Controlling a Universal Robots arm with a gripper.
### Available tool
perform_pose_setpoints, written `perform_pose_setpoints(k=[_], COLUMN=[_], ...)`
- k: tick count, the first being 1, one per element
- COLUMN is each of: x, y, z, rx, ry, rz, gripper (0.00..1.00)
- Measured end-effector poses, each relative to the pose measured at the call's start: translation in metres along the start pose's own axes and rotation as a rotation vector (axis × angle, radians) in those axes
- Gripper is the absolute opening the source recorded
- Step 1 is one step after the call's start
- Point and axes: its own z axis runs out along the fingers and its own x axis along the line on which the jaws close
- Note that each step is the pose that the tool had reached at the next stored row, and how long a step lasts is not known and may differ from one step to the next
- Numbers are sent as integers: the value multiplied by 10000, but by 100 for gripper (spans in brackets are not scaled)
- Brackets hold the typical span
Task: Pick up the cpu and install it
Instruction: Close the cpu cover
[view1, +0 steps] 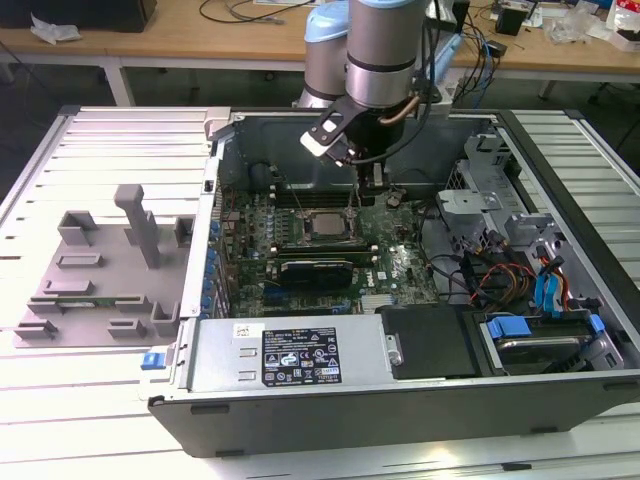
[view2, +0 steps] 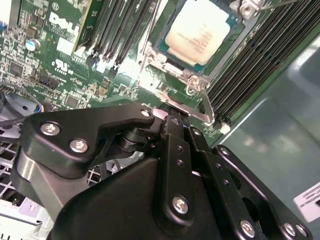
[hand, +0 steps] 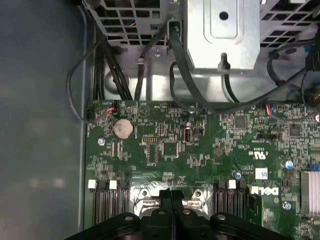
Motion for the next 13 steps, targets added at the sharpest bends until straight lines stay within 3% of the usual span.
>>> perform_pose_setpoints(k=[4, 6, 9, 11, 12, 13], x=[5, 6, 5, 5, 5, 5], y=[-151, -197, -205, -205, -206, -206], z=[-12, -15, -16, -11, -3, 2], rx=[-205, -242, -229, 54, 397, 524], ry=[-3, -4, -4, -1, 1, 1], rz=[-2, 0, -1, 2, 4, 4], gripper=[11, 11, 11, 11, 11, 11])
